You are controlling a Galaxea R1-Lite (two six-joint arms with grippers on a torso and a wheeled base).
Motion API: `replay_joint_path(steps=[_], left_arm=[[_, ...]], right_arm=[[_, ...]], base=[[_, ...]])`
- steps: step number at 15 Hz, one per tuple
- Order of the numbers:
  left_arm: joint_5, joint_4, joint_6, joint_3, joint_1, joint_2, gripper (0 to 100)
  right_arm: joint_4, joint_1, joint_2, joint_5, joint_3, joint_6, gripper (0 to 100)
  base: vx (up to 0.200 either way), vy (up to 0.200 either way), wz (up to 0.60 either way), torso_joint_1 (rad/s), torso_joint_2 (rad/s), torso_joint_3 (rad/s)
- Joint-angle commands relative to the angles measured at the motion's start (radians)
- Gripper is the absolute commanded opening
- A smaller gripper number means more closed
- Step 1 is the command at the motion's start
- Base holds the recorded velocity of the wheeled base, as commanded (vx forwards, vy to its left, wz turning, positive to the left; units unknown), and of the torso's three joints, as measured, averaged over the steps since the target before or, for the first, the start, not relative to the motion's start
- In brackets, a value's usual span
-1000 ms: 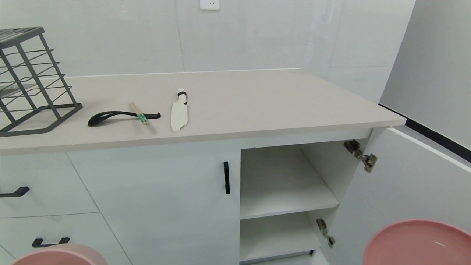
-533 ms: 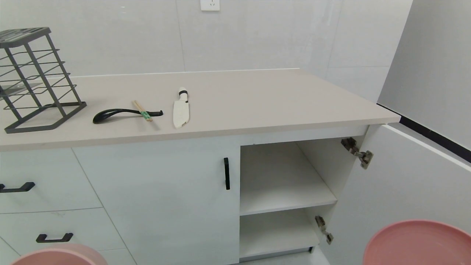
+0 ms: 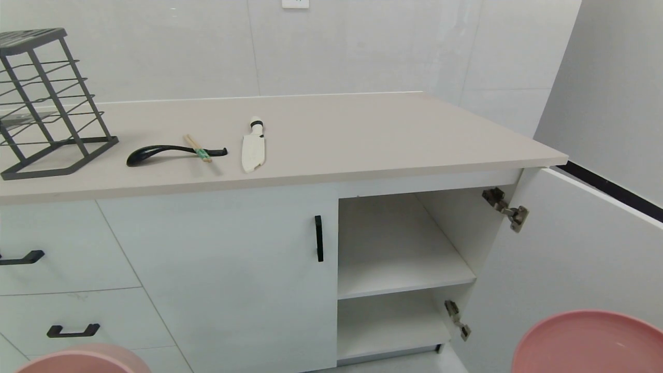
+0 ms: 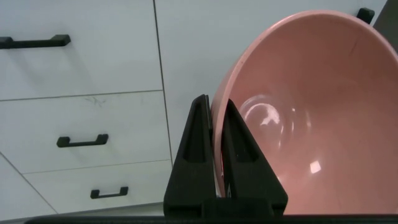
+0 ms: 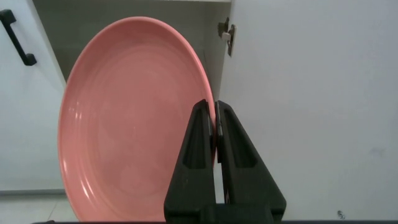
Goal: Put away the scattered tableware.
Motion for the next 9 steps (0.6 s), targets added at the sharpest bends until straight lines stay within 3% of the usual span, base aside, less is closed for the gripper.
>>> replay_joint_path(steps=[1,9], left_arm=[[0.001,0.0,0.0,0.0,0.0,0.001,0],[0.001,0.0,0.0,0.0,0.0,0.001,0]], right_arm=[[-0.001,0.0,0.001,0.001,0.0,-0.001,0],[0.002,0.0,0.001,0.008,0.0,-0.01,0]], base=[[0.0,0.0,0.0,-0.002,0.08,0.076],[0.0,0.0,0.0,0.0,0.0,0.0]])
